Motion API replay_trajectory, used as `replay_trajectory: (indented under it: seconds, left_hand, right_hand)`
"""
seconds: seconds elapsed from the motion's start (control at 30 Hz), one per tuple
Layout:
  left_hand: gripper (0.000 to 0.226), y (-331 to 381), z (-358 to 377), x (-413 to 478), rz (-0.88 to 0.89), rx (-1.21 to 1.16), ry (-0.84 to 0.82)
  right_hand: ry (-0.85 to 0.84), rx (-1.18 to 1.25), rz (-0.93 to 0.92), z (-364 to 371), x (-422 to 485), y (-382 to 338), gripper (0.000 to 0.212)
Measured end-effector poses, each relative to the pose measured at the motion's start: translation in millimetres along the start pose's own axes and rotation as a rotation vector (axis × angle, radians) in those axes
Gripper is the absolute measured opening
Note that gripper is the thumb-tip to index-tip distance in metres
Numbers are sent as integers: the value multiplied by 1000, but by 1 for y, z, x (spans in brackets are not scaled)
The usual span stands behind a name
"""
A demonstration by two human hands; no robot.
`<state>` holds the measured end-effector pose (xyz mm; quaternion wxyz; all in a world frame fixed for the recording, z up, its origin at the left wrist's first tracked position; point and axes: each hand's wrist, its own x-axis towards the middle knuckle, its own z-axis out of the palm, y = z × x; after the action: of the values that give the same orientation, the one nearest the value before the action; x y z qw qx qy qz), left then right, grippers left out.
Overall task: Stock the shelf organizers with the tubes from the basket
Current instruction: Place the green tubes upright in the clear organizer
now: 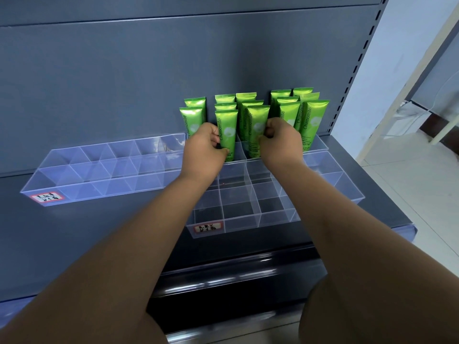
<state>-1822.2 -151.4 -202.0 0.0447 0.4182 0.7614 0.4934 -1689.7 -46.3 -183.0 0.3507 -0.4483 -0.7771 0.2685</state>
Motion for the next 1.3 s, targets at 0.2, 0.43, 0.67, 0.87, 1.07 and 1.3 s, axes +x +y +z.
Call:
replay_trajectory:
  seconds: [0.2,0.43,0.67,0.87,1.07,1.3]
  left_hand:
    - [34,-1,0,0,6,-5,5]
    - [32,0,0,0,5,-2,8]
    - [32,1,1,0,-5,9,5]
    - [31,1,0,1,-14,11,-6]
    - [31,3,-2,2,-27,8,-7]
    - [31,6,-5,0,-40,11,-12]
  right_hand:
    - [3,-11,5,-1,-1,-1,19]
    - [-1,-10,-2,-2,-1,-1,21]
    - [2,-20,16,-1,0,1,28]
    - [1,-23,5,-2,1,0,21]
    - [7,-32,11,-3,-1,-5,21]
    - [47,-80,24,-13,-6,-12,28]
